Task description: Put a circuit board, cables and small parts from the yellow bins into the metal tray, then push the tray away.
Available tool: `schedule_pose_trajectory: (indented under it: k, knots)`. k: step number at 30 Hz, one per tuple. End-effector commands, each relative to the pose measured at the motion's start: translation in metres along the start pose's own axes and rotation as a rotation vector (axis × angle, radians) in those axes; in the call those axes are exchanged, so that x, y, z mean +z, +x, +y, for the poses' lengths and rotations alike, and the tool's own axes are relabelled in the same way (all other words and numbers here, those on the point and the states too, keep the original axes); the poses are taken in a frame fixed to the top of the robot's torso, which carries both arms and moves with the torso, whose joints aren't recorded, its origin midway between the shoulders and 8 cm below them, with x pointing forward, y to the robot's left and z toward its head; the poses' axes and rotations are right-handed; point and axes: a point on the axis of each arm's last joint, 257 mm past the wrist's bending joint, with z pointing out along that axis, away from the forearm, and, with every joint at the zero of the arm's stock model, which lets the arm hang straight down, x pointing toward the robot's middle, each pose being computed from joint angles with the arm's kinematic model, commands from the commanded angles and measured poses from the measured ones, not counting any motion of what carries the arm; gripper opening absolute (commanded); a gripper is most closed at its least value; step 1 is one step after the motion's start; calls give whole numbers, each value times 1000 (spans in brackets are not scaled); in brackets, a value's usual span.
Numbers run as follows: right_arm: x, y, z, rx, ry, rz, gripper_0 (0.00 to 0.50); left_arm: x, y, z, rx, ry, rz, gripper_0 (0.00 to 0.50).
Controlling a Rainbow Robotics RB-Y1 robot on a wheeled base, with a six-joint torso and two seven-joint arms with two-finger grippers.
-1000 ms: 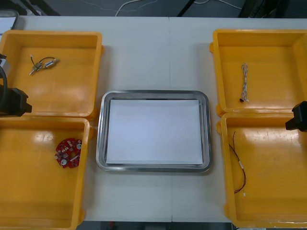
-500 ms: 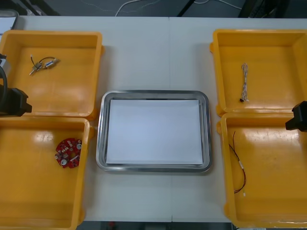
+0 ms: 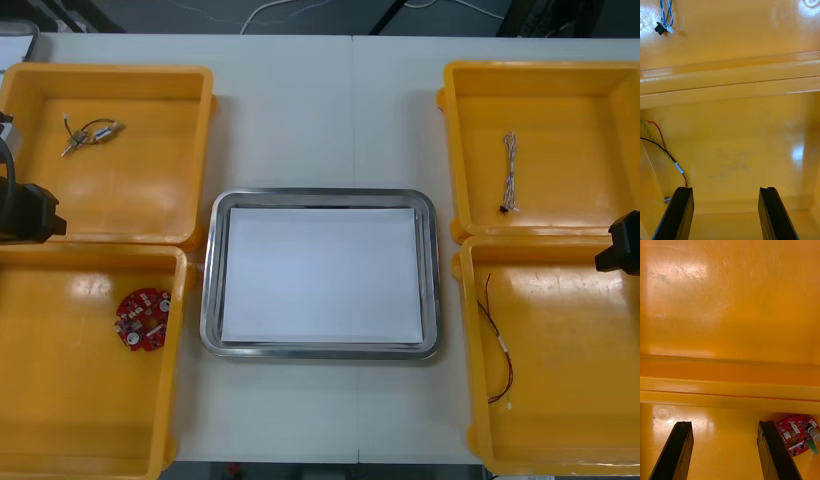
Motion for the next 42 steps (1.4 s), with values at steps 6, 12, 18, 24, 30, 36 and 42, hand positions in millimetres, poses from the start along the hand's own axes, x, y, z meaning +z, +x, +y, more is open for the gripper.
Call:
schedule_pose_trajectory:
  k: [6,12,18,24,30,36,42]
  knots:
    - [-5,-5,-1,-2,-8,-33,500,2,4,-9,83,15,-2,500]
    - [-5,-5,-1,-2,-8,-33,500,2,4,-9,83,15,-2,500]
    - [-5,-5,-1,-2,-8,-33,500,2,4,-9,83,15,-2,500]
    - [-5,-5,-1,-2,-8,-33,500,2,4,-9,83,15,-2,500]
    - [-5,-5,-1,-2,-8,-33,500,2,4,-9,83,15,-2,500]
    - [-5,-5,-1,-2,-8,-33,500,2,4,-9,83,15,-2,500]
    - [-5,-5,-1,-2,-8,-33,500,2,4,-9,83,15,-2,500]
